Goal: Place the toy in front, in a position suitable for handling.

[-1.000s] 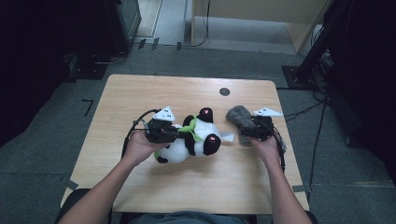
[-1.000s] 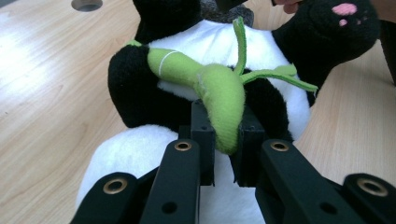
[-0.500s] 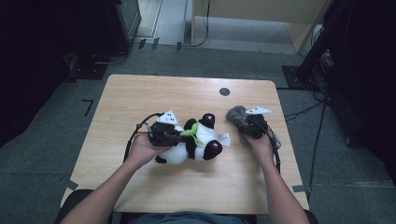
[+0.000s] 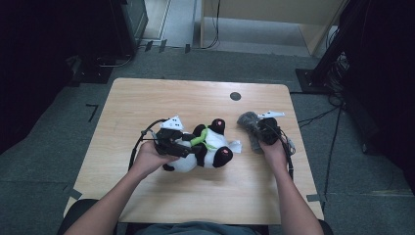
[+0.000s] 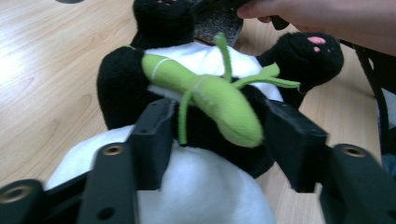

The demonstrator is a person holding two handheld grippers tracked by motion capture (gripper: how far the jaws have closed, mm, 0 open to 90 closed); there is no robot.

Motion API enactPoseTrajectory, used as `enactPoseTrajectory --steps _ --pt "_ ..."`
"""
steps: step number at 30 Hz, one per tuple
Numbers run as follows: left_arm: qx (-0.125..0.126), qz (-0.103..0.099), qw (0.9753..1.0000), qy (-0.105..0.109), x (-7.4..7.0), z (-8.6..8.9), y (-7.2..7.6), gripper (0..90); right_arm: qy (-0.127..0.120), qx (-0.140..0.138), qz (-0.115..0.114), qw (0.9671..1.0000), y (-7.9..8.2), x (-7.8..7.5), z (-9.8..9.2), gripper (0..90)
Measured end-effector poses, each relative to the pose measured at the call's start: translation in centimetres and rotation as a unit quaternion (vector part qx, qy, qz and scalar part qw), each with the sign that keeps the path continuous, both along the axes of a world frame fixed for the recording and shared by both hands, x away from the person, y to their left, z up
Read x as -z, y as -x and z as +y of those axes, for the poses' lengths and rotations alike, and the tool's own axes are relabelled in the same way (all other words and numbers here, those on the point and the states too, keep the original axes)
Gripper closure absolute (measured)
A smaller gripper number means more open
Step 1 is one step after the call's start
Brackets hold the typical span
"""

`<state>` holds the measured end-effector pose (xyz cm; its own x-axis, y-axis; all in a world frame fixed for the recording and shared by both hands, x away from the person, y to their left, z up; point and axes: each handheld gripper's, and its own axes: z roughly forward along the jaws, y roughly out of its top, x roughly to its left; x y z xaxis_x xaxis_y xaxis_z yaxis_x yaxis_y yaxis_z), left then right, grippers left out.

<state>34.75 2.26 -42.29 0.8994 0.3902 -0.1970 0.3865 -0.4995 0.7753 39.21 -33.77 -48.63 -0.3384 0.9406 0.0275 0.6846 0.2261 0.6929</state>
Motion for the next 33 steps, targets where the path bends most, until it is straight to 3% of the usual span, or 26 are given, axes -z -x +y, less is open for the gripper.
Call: enactPoseTrajectory --steps 6,13,22,33 --pt "-0.004 -0.016 0.9998 -0.010 -0.2 -0.1 0.4 36.0 -0.042 0.009 -0.005 0.9991 0.2 -1.1 -0.3 77.7" --pt "-0.019 -0.023 0.9995 -0.014 -0.6 0.7 0.4 31.0 -0.069 0.002 -0.001 0.9976 0.4 -2.5 -0.2 77.7" --pt "-0.031 -0.013 0.9993 -0.020 -0.5 2.0 0.1 28.8 -0.083 -0.018 -0.002 0.9964 0.9 -4.4 0.4 77.7" --pt "-0.056 -0.009 0.9984 -0.003 -0.5 4.2 0.4 28.5 -0.102 -0.052 -0.006 0.9934 1.8 -7.6 1.3 77.6"
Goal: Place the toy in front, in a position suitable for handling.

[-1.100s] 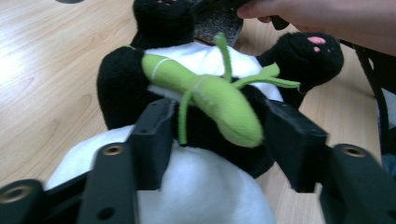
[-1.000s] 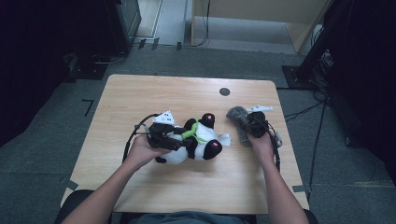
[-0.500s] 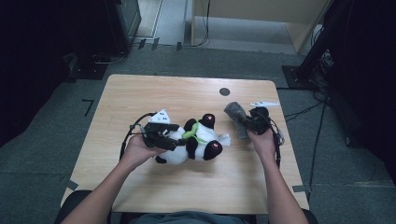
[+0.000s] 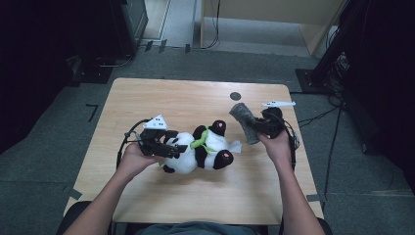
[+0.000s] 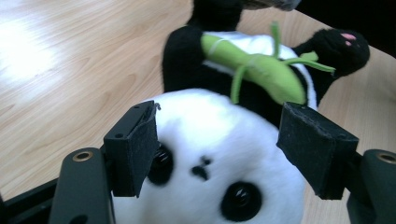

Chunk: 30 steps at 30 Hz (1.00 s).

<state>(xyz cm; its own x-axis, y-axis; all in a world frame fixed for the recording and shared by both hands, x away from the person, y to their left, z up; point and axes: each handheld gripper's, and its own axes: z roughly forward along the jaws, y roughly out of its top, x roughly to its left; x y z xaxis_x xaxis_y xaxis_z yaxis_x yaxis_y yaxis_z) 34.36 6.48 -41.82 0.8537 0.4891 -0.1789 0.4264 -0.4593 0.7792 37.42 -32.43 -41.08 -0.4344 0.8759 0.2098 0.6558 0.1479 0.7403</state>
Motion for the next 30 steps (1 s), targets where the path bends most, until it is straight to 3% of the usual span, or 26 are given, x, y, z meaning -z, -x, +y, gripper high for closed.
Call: enactPoseTrajectory --steps 2,6,8,11,14,15,19,21,23,25,28,29,30 --pt "-0.011 0.001 0.9999 0.005 0.1 0.8 0.2 28.5 -0.005 -0.006 -0.004 1.0000 0.1 -0.6 0.2 77.6" --pt "-0.020 -0.017 0.9996 0.009 0.4 1.3 0.7 28.7 -0.012 -0.014 -0.006 0.9998 0.2 -1.6 0.6 77.6" --pt "-0.021 -0.006 0.9998 0.006 0.8 1.5 1.1 29.0 -0.019 -0.029 -0.013 0.9993 0.4 -2.7 1.3 77.5" --pt "-0.021 -0.007 0.9997 0.002 1.0 1.4 1.4 28.2 -0.019 -0.043 -0.018 0.9987 0.5 -3.4 1.9 77.5" --pt "-0.024 -0.004 0.9997 0.002 1.3 1.3 1.9 27.4 -0.012 -0.074 -0.024 0.9969 0.8 -4.5 3.7 77.4" --pt "-0.035 -0.015 0.9992 -0.010 1.4 1.3 2.2 27.7 -0.012 -0.083 -0.026 0.9962 0.9 -4.7 4.2 77.4" --pt "-0.042 -0.011 0.9990 -0.006 1.7 1.5 2.9 29.0 -0.008 -0.118 -0.029 0.9926 1.2 -5.5 6.3 77.3" --pt "-0.052 -0.025 0.9983 -0.008 1.8 1.8 3.4 28.8 -0.008 -0.134 -0.030 0.9904 1.4 -5.9 7.4 77.3" --pt "-0.052 -0.019 0.9985 -0.002 1.9 1.9 3.4 28.7 -0.009 -0.151 -0.032 0.9879 1.5 -6.2 8.6 77.3" --pt "-0.060 0.002 0.9982 -0.003 2.6 2.0 3.2 28.3 -0.008 -0.166 -0.030 0.9856 1.6 -6.3 9.8 77.3" --pt "-0.065 0.010 0.9978 -0.007 3.0 1.9 3.2 28.1 -0.008 -0.185 -0.028 0.9824 1.7 -6.3 11.1 77.2" --pt "-0.068 0.009 0.9976 -0.001 3.1 1.9 3.3 27.8 -0.013 -0.203 -0.023 0.9788 1.7 -6.2 12.4 77.3" --pt "-0.068 0.009 0.9976 -0.001 3.1 1.9 3.3 27.3 -0.013 -0.203 -0.023 0.9788 1.7 -6.2 12.4 77.3"
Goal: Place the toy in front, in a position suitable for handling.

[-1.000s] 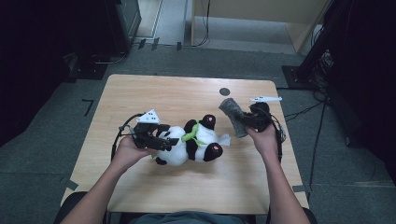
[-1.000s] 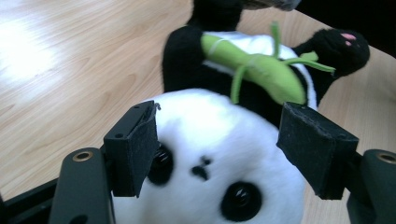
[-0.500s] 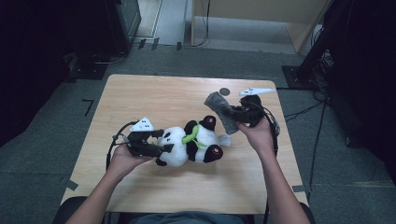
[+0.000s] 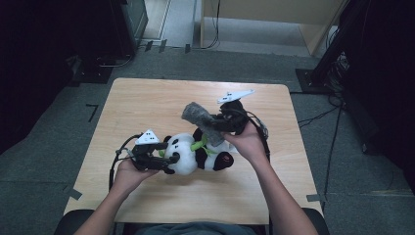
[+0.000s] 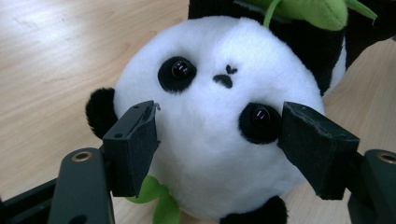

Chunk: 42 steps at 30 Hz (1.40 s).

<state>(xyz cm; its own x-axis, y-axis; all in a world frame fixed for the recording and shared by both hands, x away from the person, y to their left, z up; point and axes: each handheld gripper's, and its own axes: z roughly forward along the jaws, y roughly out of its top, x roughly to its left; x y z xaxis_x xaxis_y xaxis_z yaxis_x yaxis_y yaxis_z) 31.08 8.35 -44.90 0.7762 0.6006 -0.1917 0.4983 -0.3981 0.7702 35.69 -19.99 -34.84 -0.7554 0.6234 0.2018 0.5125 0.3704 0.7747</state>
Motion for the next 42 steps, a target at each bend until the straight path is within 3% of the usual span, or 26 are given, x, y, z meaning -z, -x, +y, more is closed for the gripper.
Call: enactPoseTrajectory --steps 2,7,10,14,21,28,33,42 --pt "-0.012 -0.006 0.9999 -0.001 0.5 -0.2 0.1 22.8 -0.002 -0.022 -0.001 0.9997 0.0 0.0 1.6 77.2" --pt "-0.015 0.002 0.9999 -0.003 1.3 -0.1 -0.1 8.9 0.009 -0.050 0.001 0.9987 -0.3 0.3 4.1 77.3" --pt "-0.016 0.007 0.9999 0.002 1.5 0.0 -0.1 8.4 0.018 -0.055 -0.001 0.9983 -0.4 0.8 4.8 77.3" --pt "-0.013 0.020 0.9995 0.020 2.2 0.1 -0.3 8.4 0.026 -0.067 0.018 0.9973 -0.6 2.3 6.2 77.5" --pt "-0.015 0.020 0.9992 0.031 2.6 0.3 -0.3 14.0 0.045 -0.084 0.032 0.9950 -0.5 3.8 8.0 77.6" --pt "-0.015 0.016 0.9994 0.027 2.5 0.2 -0.2 20.1 0.050 -0.081 0.060 0.9936 -1.1 5.6 8.3 78.3" --pt "-0.013 0.020 0.9994 0.027 2.5 0.1 -0.1 25.6 0.057 -0.073 0.062 0.9938 -1.5 6.0 7.9 78.5" --pt "-0.013 0.022 0.9993 0.026 2.5 0.2 -0.1 30.0 0.057 -0.032 0.089 0.9939 -3.0 6.4 6.1 79.0"
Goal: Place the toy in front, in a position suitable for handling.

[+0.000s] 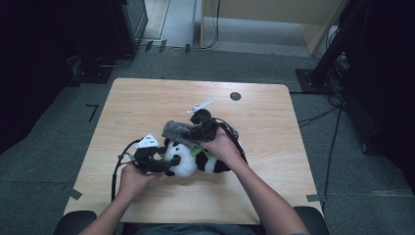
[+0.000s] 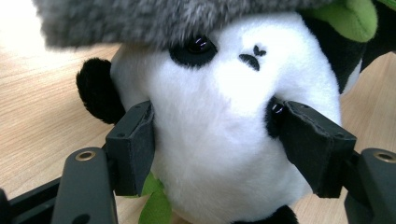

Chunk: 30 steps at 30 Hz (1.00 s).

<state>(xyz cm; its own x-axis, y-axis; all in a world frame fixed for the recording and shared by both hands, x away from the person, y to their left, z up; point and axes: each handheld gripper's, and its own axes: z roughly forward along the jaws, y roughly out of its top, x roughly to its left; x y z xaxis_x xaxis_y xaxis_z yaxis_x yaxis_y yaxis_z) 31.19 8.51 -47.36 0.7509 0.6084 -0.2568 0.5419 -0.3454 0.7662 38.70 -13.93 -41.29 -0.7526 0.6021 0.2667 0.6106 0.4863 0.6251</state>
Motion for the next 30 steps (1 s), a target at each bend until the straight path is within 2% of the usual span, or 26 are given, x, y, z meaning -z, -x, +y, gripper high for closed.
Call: enactPoseTrajectory --steps 3,7,10,14,15,18,22,26,27,28,30 --pt "-0.001 0.000 1.0000 0.001 0.0 -0.1 0.0 30.8 0.001 0.019 0.017 0.9997 -0.6 0.1 -1.0 79.4" --pt "-0.005 0.001 1.0000 0.002 0.0 -0.2 -0.1 32.5 0.010 0.033 0.014 0.9993 -0.9 0.1 -1.7 79.6" --pt "-0.007 0.003 1.0000 0.004 0.1 -0.2 -0.1 32.9 0.008 0.038 0.017 0.9991 -1.1 0.1 -2.0 79.6" --pt "-0.007 0.004 1.0000 0.005 0.1 -0.2 -0.1 33.2 0.013 0.048 0.010 0.9987 -1.3 -0.1 -2.5 79.6" --pt "-0.007 0.005 1.0000 0.005 0.1 -0.2 -0.1 33.3 0.013 0.058 0.005 0.9982 -1.4 -0.2 -2.9 79.6" --pt "-0.006 0.005 1.0000 0.004 0.1 -0.3 -0.1 33.3 0.003 0.068 0.016 0.9976 -1.6 -0.3 -3.6 79.6" --pt "-0.006 0.006 1.0000 0.005 0.1 -0.3 -0.2 33.5 0.006 0.077 0.012 0.9969 -1.7 -0.4 -4.0 79.6" --pt "-0.004 0.007 1.0000 0.005 0.1 -0.3 -0.2 33.7 0.019 0.103 -0.006 0.9944 -2.1 -1.0 -5.4 79.9" --pt "-0.004 0.007 1.0000 0.004 0.1 -0.3 -0.2 33.7 0.019 0.103 -0.006 0.9944 -2.1 -1.0 -5.4 79.9" --pt "-0.002 0.006 1.0000 0.004 0.2 -0.2 -0.2 33.7 0.023 0.118 -0.002 0.9928 -2.3 -1.0 -6.3 80.0" --pt "-0.002 0.006 1.0000 0.004 0.2 -0.2 -0.2 33.7 0.019 0.129 0.009 0.9914 -2.5 -0.9 -7.3 80.0"
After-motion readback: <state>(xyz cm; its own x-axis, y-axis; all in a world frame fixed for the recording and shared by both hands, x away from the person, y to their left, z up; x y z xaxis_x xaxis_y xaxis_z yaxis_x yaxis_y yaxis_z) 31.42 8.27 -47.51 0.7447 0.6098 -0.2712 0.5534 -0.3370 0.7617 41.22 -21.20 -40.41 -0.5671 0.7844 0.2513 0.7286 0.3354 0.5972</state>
